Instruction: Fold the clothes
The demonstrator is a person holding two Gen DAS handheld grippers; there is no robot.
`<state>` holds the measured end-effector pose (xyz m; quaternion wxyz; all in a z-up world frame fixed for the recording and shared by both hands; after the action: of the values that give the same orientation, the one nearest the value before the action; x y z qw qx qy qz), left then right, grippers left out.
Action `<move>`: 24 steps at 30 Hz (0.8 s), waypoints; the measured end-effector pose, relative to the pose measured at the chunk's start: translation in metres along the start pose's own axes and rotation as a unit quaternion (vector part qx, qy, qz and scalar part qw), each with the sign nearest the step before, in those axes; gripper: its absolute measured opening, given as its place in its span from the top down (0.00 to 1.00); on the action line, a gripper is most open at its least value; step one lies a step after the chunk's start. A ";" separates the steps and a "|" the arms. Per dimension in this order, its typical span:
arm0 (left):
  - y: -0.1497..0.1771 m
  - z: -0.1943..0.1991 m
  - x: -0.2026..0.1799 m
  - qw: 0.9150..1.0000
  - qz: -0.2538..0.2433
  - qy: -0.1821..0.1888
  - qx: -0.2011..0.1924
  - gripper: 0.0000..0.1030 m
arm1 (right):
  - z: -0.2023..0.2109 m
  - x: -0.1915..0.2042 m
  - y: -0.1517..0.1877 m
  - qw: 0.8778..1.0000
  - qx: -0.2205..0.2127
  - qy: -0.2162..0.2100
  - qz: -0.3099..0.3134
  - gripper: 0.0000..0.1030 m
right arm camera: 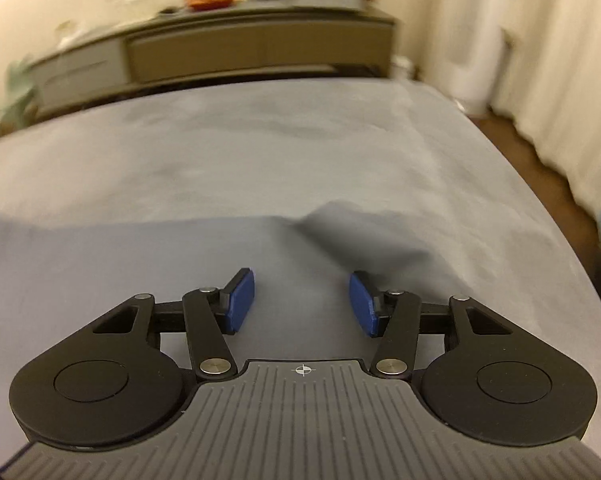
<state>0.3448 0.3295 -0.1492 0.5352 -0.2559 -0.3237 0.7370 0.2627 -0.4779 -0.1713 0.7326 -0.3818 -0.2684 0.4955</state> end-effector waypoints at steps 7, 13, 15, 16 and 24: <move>-0.007 0.014 0.005 1.000 0.007 0.002 0.000 0.56 | 0.017 -0.063 -0.017 0.991 -0.048 -0.028 -0.124 0.37; 0.003 0.004 -0.008 1.000 -0.012 0.012 0.010 0.54 | 0.019 -0.051 -0.010 0.996 -0.038 -0.047 -0.067 0.51; 0.003 0.005 -0.006 1.000 -0.006 0.012 0.009 0.54 | 0.033 -0.036 -0.012 0.996 -0.045 -0.076 -0.031 0.52; 0.003 0.004 -0.005 1.000 -0.003 0.011 0.008 0.54 | 0.043 -0.026 -0.015 0.994 -0.050 -0.092 -0.005 0.52; 0.005 0.001 -0.009 1.000 -0.024 0.004 0.006 0.52 | 0.065 -0.013 0.010 0.987 -0.033 -0.056 0.144 0.52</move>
<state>0.3442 0.3194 -0.1522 0.5556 -0.2475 -0.3235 0.7248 0.2026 -0.4687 -0.1433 0.6243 -0.4123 -0.2671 0.6074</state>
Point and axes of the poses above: each gripper's, at about its wrist camera, not at the fingertips, and z roughly against the way its jaws point, x to its left, y to its underside, the point moved 10 cm from there along -z, roughly the way its jaws point, and after that the axes turned 14 degrees about -x, right-handed, at the moved point
